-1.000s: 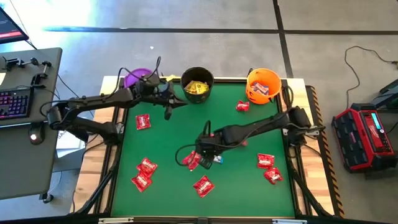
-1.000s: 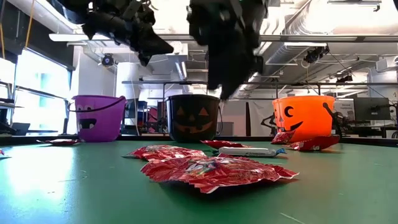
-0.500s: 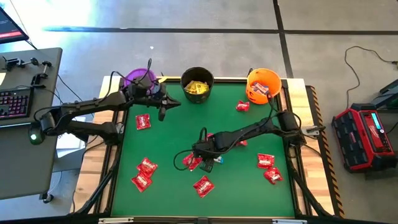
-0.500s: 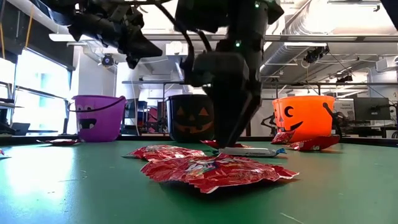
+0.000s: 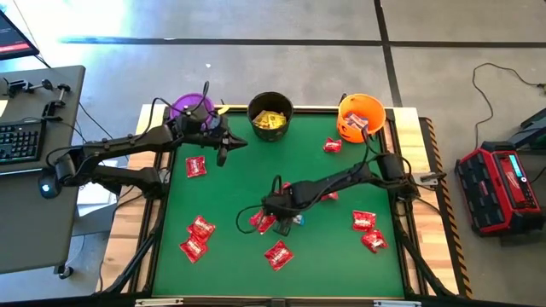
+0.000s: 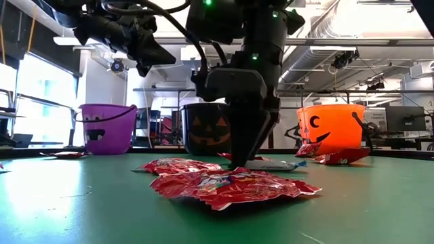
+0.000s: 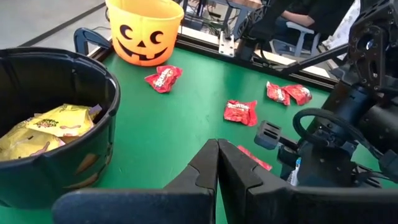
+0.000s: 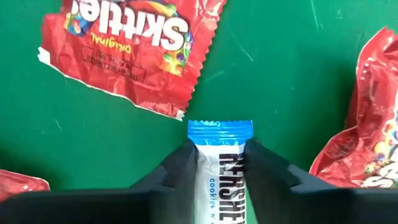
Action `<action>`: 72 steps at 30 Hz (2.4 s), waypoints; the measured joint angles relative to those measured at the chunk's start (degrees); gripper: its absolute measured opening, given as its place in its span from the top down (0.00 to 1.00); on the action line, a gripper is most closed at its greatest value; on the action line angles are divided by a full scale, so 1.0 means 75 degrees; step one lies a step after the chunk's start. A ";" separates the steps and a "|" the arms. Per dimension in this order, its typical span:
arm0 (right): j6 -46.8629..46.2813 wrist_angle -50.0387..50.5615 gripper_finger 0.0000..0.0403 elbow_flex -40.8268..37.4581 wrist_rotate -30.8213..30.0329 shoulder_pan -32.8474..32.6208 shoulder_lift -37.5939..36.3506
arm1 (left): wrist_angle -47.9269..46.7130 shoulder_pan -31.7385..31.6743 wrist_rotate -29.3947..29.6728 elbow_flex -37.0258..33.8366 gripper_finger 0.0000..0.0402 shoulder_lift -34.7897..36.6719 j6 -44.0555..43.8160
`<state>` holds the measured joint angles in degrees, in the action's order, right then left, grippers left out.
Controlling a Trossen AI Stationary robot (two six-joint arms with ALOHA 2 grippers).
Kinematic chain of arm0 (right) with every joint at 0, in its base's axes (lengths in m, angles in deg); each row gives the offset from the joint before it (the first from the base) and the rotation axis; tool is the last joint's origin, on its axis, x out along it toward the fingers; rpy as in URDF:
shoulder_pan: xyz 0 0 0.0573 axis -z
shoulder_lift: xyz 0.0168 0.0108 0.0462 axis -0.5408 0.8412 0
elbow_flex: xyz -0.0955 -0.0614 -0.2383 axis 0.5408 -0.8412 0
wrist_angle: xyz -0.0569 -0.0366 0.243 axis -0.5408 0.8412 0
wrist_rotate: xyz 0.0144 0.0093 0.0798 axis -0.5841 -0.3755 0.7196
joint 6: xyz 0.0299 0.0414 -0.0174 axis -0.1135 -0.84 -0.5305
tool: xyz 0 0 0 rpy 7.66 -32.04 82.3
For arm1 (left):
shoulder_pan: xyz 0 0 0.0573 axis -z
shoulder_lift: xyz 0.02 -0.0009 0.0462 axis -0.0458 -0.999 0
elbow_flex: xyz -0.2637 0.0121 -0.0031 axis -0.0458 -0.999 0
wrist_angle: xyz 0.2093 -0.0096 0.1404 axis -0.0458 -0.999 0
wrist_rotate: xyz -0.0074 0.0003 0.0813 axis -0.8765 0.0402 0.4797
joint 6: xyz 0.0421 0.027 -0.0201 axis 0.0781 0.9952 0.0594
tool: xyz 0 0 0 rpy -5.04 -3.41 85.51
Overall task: Sort candy by brand, put in halloween buckets
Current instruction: Put the blue chocolate bar into the orange bucket
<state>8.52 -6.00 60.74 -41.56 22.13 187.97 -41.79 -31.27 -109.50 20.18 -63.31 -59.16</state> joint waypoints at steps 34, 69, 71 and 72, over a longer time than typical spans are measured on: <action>0.0224 0.1608 1.00 0.1608 0.0008 0.0167 0.0073 | -0.0014 0.0000 0.0001 -0.0003 1.00 0.0000 -0.0098; -0.4847 -0.2575 1.00 -0.1377 -0.3222 -0.2384 -0.2672 | 0.0320 0.2161 -0.1445 -0.0003 1.00 -0.2483 -0.2960; -0.5201 -0.2711 1.00 -0.1694 -0.3524 -0.2602 -0.2610 | 0.0286 0.2331 -0.1270 -0.0003 1.00 -0.2483 -0.2943; -0.5420 -0.2710 1.00 -0.1801 -0.3695 -0.2695 -0.2546 | 0.0293 0.2410 -0.1188 -0.0003 1.00 -0.2483 -0.2939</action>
<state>-32.13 -26.33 47.24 -69.27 1.93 168.87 -39.59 -13.19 -118.41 20.16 -81.93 -81.20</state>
